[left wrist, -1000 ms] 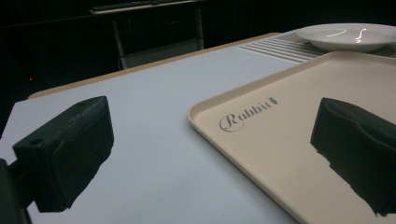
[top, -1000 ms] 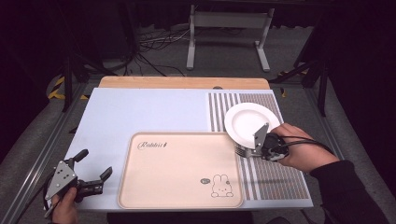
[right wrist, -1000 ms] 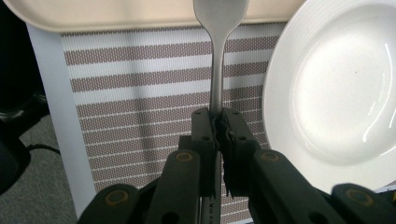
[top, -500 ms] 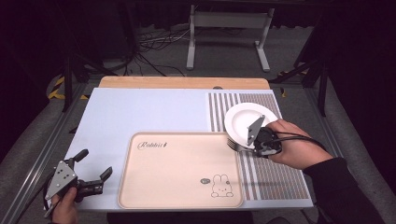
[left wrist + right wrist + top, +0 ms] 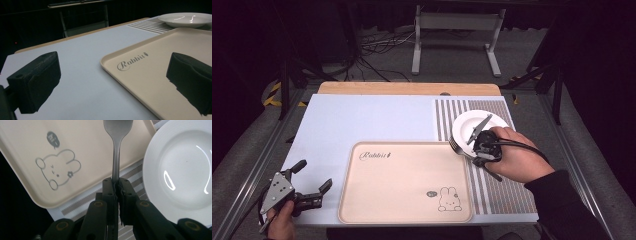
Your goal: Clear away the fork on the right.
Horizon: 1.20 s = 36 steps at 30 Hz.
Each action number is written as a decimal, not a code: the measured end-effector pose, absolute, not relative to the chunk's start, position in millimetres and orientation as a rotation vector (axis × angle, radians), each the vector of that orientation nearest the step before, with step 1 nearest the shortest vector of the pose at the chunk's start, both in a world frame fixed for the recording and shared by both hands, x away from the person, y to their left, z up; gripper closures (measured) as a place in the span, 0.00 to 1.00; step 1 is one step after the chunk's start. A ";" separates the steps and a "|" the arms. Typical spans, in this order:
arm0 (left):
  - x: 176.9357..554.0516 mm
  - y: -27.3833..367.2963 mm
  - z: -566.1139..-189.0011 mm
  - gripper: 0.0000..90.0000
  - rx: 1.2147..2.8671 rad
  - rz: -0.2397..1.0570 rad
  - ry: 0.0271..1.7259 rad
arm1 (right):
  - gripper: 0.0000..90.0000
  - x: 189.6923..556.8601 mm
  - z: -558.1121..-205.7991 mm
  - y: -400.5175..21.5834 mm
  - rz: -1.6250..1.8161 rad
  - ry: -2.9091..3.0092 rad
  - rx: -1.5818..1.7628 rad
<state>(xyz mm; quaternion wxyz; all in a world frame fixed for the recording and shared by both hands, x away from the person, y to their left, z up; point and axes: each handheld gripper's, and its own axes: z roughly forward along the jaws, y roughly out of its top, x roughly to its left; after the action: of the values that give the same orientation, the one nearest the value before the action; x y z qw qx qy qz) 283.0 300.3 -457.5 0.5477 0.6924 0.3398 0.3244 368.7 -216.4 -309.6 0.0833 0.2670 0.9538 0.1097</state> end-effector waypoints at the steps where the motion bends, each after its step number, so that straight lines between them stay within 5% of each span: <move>1: 283.0 300.3 -457.6 0.00 1.640 0.769 0.806 | 0.94 368.5 -308.9 -214.9 0.348 2.842 0.840; 36: 282.9 301.2 -456.9 0.00 1.642 0.771 0.804 | 0.94 358.2 -328.0 -168.4 0.470 2.604 1.595</move>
<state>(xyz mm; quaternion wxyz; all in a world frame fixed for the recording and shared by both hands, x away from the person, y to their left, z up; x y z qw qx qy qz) 282.9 301.2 -456.9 0.5469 0.6929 0.3391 0.3254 358.2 -168.4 -328.0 0.0262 0.5161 0.8425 0.1522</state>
